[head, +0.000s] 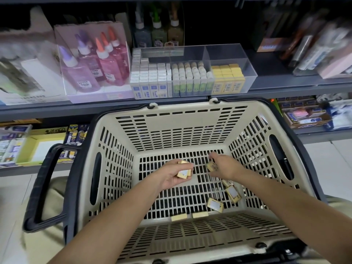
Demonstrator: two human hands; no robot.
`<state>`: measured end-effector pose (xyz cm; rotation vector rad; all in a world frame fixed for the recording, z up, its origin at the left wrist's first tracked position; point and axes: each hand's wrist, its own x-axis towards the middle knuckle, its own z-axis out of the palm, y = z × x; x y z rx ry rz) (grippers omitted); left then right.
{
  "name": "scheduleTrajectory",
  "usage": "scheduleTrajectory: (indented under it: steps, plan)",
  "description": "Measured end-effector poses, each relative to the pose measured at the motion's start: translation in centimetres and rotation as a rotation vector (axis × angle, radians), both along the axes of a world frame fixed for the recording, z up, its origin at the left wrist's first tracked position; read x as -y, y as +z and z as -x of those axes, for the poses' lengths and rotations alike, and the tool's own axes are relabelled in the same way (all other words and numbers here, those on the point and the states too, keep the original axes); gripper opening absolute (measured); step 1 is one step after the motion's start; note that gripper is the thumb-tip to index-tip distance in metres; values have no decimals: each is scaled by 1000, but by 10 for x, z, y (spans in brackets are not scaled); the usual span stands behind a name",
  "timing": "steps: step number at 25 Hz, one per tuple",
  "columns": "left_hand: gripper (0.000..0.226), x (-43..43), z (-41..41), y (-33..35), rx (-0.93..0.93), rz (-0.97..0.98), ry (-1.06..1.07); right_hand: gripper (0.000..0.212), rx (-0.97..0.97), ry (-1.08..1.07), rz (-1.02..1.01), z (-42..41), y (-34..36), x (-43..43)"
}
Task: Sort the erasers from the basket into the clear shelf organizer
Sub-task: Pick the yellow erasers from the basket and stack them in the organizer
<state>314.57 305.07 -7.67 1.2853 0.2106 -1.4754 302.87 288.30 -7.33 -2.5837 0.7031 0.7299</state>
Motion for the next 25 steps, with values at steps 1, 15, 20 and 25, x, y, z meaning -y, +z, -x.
scheduleTrajectory:
  steps: [1,15,20,25]
  plan:
    - [44,3,0,3,11,13,10,45,75,-34,-96,-6,7,-1]
    - [43,39,-38,106,383,305,72,10,625,-266,-521,-46,134,35]
    - [52,65,-62,157,570,398,117,15,923,-309,-493,-77,185,82]
    - [33,81,-85,170,689,373,211,22,968,-373,-137,-132,198,140]
